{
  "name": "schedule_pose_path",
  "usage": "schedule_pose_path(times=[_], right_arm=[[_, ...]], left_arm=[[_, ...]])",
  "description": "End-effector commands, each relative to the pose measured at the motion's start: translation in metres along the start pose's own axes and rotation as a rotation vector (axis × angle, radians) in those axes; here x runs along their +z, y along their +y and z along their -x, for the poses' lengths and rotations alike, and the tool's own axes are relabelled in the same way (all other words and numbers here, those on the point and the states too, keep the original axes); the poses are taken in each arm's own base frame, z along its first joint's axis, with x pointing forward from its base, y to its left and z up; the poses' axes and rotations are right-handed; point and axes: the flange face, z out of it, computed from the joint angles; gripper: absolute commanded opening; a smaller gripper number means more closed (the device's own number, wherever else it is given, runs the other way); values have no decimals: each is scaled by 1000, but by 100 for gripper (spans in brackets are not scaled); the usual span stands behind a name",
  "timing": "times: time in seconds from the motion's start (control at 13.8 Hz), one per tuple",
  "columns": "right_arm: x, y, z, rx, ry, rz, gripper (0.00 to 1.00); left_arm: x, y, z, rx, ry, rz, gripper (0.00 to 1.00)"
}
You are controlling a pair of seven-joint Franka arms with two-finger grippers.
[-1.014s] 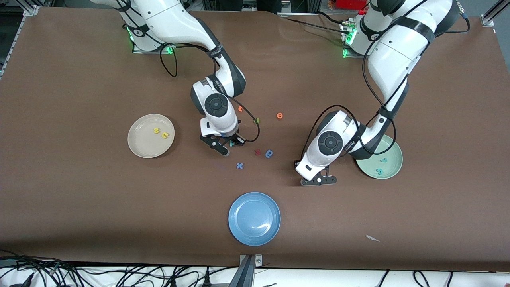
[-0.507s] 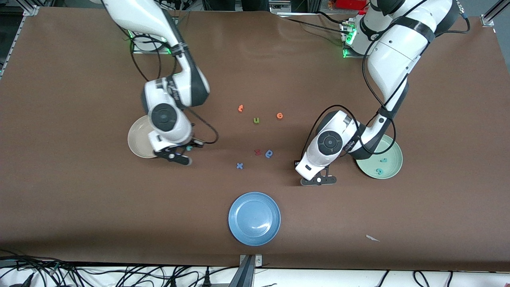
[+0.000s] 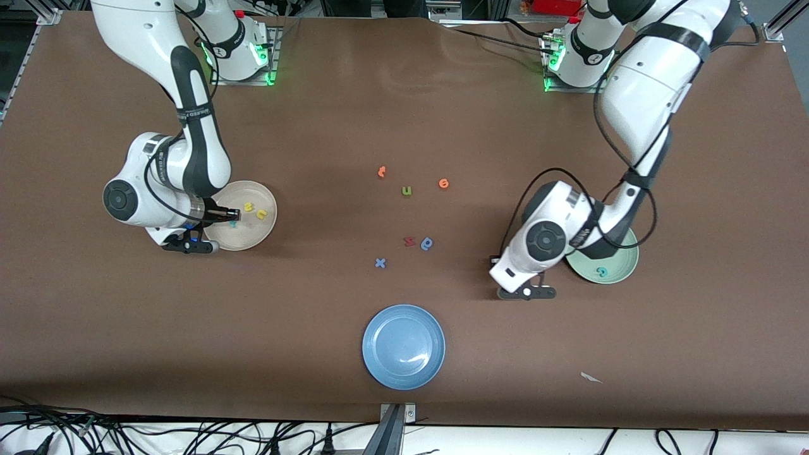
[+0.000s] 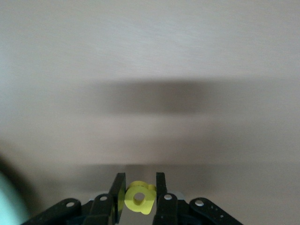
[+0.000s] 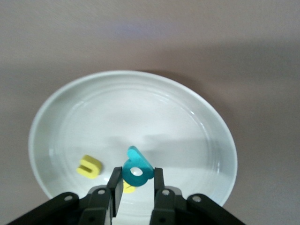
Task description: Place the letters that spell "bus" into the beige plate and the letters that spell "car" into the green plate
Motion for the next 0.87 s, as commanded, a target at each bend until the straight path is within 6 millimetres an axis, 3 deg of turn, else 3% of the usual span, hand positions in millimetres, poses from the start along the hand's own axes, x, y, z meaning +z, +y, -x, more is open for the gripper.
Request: schedule_pose_path(times=[0.0, 0.22, 0.36, 0.43, 0.51, 0.58, 0.72, 0.8], right_arm=[[2, -10, -1, -10, 5, -9, 100], [-17, -21, -4, -32, -4, -30, 100], [-53, -33, -9, -11, -19, -59, 100], [-72, -40, -11, -13, -32, -67, 100], [-96, -44, -15, -36, -30, -48, 100], [-119, -46, -18, -64, -20, -5, 100], [-169, -54, -16, -114, -3, 58, 100], [-198, -49, -13, -121, 11, 54, 100]], left_arm=[[-34, -61, -2, 114, -38, -45, 17], [-23, -124, -2, 232, -123, -58, 17], [-13, -159, -4, 310, -131, -139, 20], [-13, -168, -6, 346, -131, -167, 62], [-18, -172, -8, 410, -127, -173, 94], [-24, -180, -11, 436, -120, -165, 100], [-46, -191, -13, 400, -97, -139, 100], [-54, -189, -12, 355, -90, -93, 100]])
